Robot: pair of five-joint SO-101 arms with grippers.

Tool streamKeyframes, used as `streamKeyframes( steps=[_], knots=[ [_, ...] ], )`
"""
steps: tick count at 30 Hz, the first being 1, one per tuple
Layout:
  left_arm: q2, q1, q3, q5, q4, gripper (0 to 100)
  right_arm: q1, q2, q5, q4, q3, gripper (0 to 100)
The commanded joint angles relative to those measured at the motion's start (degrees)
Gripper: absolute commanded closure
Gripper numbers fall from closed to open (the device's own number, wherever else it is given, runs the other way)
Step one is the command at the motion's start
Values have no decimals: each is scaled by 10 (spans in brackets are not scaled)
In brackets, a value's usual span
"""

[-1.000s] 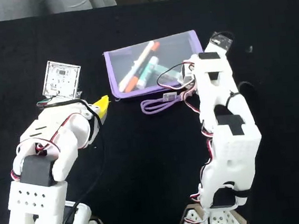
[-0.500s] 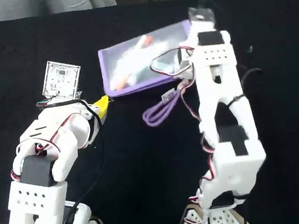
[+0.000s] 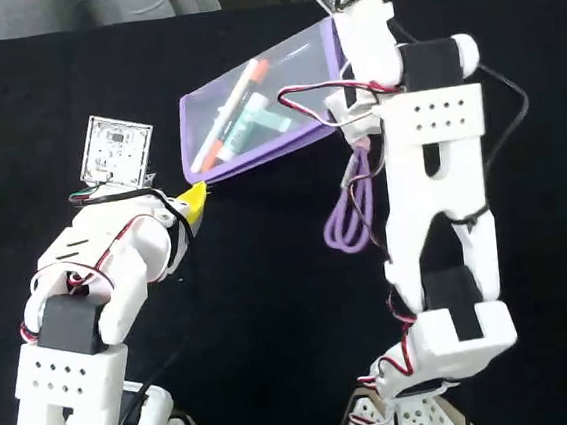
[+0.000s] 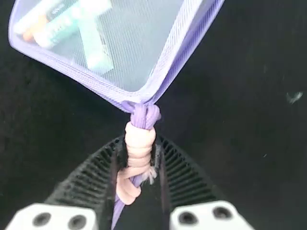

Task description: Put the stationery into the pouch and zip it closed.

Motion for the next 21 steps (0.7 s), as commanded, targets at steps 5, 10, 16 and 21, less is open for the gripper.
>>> streamKeyframes(
  steps=[5,10,16,21],
  knots=[
    [-11,91,39,-97,-12,790,-52,-87,107,18,-2,988],
    [-11,99,82,-104,-69,791,-102,-151,154,18,55,988],
    [-11,102,154,-105,-188,791,-147,-217,157,18,91,988],
    [-11,105,211,-105,-305,791,-157,-233,154,18,90,988]
  ],
)
